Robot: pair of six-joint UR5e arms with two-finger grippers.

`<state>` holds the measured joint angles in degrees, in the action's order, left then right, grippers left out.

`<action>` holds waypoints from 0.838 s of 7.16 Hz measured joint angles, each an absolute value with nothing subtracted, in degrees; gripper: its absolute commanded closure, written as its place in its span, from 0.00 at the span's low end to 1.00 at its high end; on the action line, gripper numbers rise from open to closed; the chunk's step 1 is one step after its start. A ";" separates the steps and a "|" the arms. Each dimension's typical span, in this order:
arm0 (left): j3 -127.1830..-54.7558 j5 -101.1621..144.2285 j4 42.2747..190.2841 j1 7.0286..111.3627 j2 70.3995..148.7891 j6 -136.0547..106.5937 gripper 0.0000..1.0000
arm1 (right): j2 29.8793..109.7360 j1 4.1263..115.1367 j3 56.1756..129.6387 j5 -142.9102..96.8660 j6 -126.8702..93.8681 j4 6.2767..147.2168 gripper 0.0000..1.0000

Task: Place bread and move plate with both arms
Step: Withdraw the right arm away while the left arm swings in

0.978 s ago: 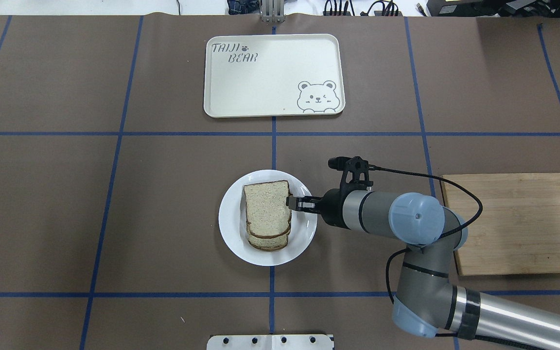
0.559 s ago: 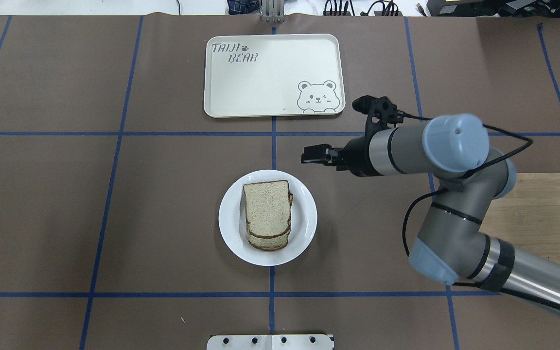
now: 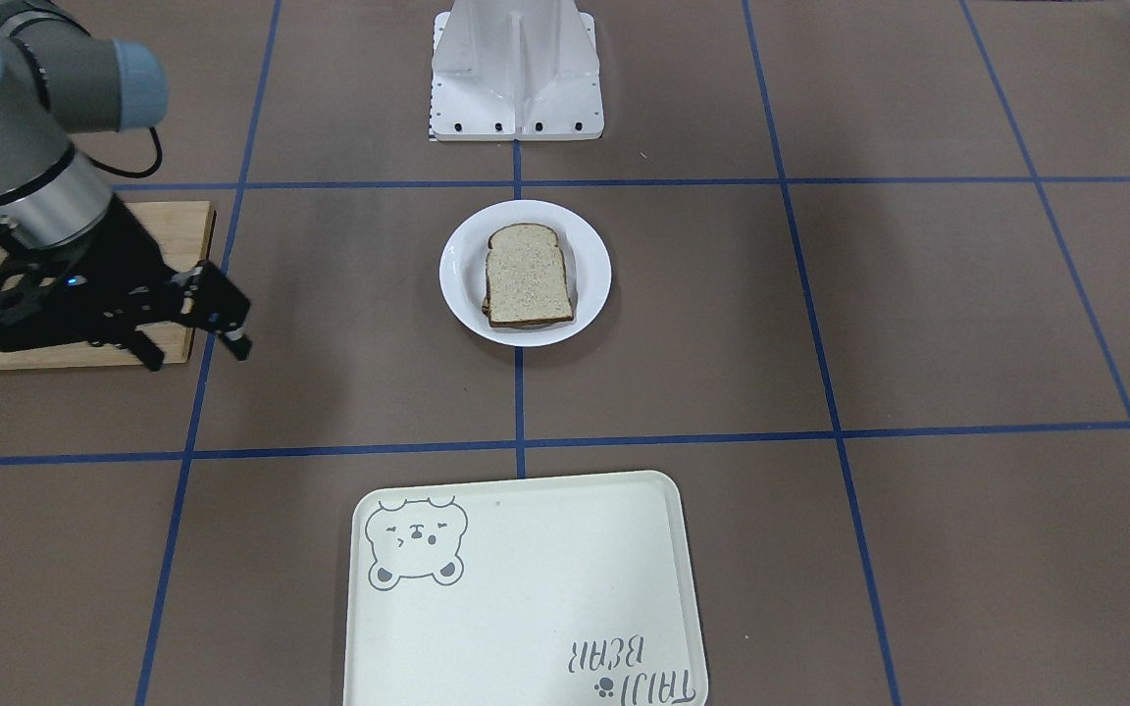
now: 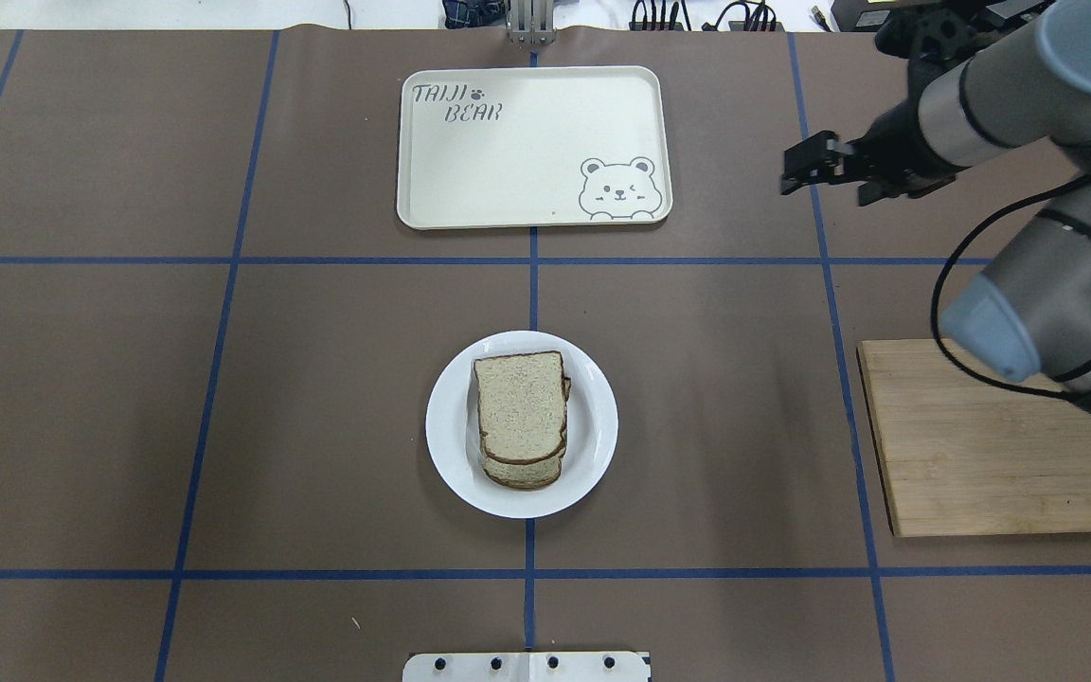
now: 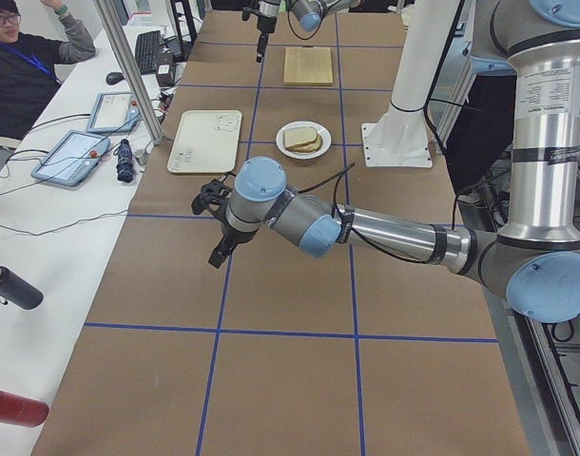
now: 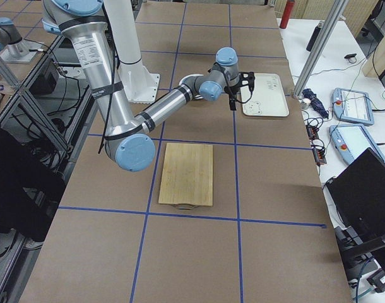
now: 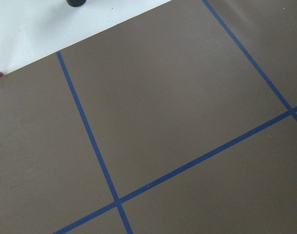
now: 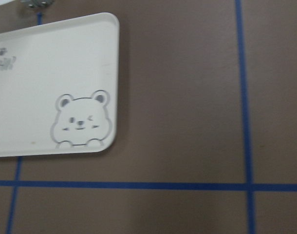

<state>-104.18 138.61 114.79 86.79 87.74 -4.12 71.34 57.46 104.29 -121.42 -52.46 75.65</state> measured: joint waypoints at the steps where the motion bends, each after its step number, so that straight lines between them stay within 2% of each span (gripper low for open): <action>1: -104.05 139.16 118.39 83.93 88.44 -11.54 0.02 | 73.91 62.37 103.78 -122.59 -40.32 80.49 0.00; 4: -103.36 139.50 126.30 72.36 92.76 -40.13 0.02 | 86.20 79.23 101.22 -130.53 -10.43 84.64 0.00; 6: -100.87 139.37 133.34 66.25 96.31 -49.98 0.02 | 93.02 86.77 98.77 -129.99 3.10 85.02 0.00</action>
